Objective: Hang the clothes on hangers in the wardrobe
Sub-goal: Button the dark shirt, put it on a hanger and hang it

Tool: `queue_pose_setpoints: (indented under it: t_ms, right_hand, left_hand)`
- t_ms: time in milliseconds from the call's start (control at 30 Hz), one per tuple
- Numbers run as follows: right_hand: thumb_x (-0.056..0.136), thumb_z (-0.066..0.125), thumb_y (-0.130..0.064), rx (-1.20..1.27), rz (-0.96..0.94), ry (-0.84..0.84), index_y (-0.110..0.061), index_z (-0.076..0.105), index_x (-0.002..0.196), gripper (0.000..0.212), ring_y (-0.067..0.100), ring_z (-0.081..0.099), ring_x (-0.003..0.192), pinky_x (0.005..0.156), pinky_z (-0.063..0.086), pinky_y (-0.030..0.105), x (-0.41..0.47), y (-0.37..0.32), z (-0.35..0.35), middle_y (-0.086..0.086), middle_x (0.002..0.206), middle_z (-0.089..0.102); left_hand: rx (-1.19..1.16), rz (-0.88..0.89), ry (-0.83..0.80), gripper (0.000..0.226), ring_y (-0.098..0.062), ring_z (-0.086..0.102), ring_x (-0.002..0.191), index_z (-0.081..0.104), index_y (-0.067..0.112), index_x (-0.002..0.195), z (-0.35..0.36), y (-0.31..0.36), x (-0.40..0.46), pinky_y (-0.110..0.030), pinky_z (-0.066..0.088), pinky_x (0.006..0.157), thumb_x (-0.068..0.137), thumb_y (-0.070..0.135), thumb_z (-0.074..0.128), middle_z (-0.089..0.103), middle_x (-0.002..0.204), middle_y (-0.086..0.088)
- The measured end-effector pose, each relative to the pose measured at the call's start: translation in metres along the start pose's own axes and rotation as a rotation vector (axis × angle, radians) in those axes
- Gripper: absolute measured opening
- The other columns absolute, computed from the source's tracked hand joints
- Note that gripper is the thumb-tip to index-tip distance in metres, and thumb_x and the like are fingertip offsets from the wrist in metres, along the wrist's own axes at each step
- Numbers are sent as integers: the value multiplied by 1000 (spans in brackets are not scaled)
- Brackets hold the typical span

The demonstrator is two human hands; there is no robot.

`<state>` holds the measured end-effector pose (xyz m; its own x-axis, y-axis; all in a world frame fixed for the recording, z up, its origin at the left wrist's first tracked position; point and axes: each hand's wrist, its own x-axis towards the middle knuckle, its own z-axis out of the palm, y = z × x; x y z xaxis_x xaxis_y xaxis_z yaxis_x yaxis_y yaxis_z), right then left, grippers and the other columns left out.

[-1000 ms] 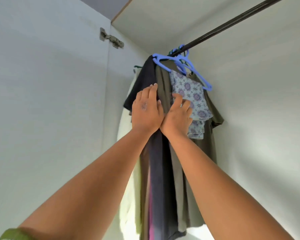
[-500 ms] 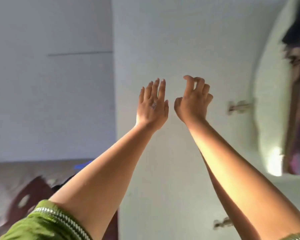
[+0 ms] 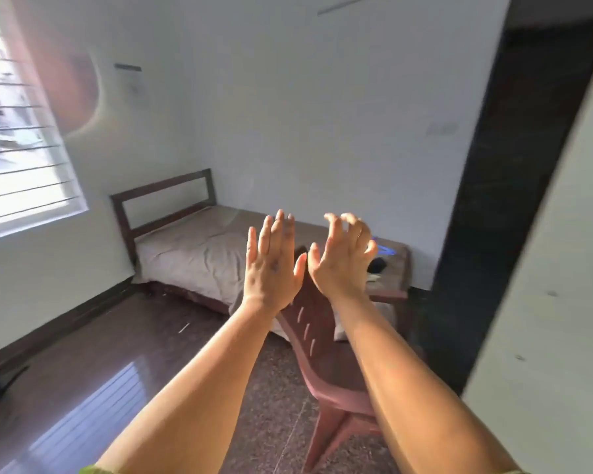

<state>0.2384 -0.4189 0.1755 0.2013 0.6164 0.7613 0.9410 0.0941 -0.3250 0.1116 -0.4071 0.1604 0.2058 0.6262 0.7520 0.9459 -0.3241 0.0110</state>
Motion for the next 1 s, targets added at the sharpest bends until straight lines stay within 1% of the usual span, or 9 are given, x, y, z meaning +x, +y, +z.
queue_pose_setpoints:
  t_ms: [167, 300, 500, 633, 733, 800, 867, 933, 1000]
  right_hand:
    - [71, 72, -35, 13, 53, -243, -25, 47, 121, 57, 31, 46, 119, 91, 40, 51, 4, -42, 123, 9, 129, 49]
    - [83, 61, -38, 54, 24, -401, -28, 38, 133, 56, 27, 30, 132, 103, 28, 52, 18, -73, 204, 6, 142, 33]
    - [83, 58, -33, 74, -18, -490, -25, 36, 134, 56, 29, 29, 129, 101, 30, 51, 45, -106, 305, 7, 141, 31]
    - [84, 55, -34, 29, -38, -544, -23, 34, 133, 55, 30, 27, 129, 101, 26, 50, 75, -118, 389, 8, 141, 28]
    - [86, 53, -36, -26, 32, -607, -25, 30, 136, 56, 29, 25, 131, 103, 24, 49, 100, -128, 456, 6, 142, 25]
    - [87, 54, -34, -11, 144, -662, -26, 30, 137, 56, 29, 25, 130, 104, 24, 49, 116, -132, 498, 5, 142, 24]
    - [88, 56, -34, 19, 267, -696, -26, 31, 135, 54, 30, 26, 128, 103, 26, 48, 126, -133, 535, 6, 139, 26]
    - [88, 58, -36, 26, 371, -706, -28, 32, 130, 51, 30, 28, 127, 102, 29, 49, 133, -129, 568, 7, 137, 28]
    - [88, 59, -36, 14, 453, -709, -29, 31, 129, 50, 30, 30, 127, 101, 32, 48, 137, -119, 596, 8, 139, 30]
  left_hand:
    - [79, -109, -113, 76, -32, 28, 142, 30, 5, 149, 62, -98, -9, -52, 19, 117, 88, 38, 61, 34, 153, -14]
    - [143, -149, -196, 74, -32, 24, 145, 26, 8, 150, 103, -158, 2, -49, 9, 118, 90, 40, 56, 29, 156, -14]
    - [142, -253, -317, 72, -30, 17, 147, 20, 10, 153, 175, -239, 31, -48, 5, 119, 94, 44, 43, 20, 159, -11]
    - [91, -215, -344, 73, -32, 26, 143, 28, 8, 150, 244, -294, 61, -52, 17, 118, 91, 43, 51, 30, 155, -14]
    - [38, -167, -414, 68, -33, 30, 142, 34, 11, 148, 299, -337, 84, -54, 19, 116, 91, 48, 39, 35, 153, -11]
    - [-4, -130, -439, 64, -32, 34, 139, 49, 14, 139, 333, -367, 102, -54, 19, 115, 90, 50, 29, 41, 150, -7]
    - [-46, -79, -429, 60, -33, 44, 131, 67, 12, 116, 361, -393, 119, -55, 27, 111, 89, 48, 27, 54, 139, -6]
    - [-78, -31, -420, 55, -33, 54, 120, 74, 12, 91, 393, -411, 137, -56, 37, 104, 86, 43, 29, 65, 122, -6]
    - [-130, -33, -420, 44, -29, 55, 111, 74, 15, 77, 425, -421, 153, -51, 38, 101, 84, 38, 38, 69, 109, -2]
